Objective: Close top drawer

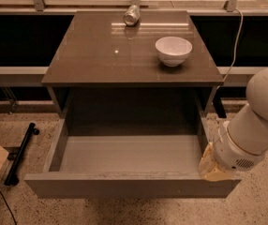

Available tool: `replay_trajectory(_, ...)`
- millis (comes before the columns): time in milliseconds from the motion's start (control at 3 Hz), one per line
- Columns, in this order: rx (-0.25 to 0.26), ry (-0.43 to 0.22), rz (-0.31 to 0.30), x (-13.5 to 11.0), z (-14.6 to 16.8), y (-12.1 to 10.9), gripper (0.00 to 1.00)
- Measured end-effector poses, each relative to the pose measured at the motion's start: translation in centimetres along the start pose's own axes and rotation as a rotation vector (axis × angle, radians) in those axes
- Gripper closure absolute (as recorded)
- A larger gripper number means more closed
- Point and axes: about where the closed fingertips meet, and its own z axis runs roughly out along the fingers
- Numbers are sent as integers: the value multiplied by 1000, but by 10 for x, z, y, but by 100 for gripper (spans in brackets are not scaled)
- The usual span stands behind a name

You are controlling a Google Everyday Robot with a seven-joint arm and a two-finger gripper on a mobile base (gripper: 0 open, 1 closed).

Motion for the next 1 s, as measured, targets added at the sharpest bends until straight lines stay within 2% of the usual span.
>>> replay_trajectory(333,-9,-27,13,11,25,2,100)
replay_trajectory(1000,17,-83,81,37,63,-4,100)
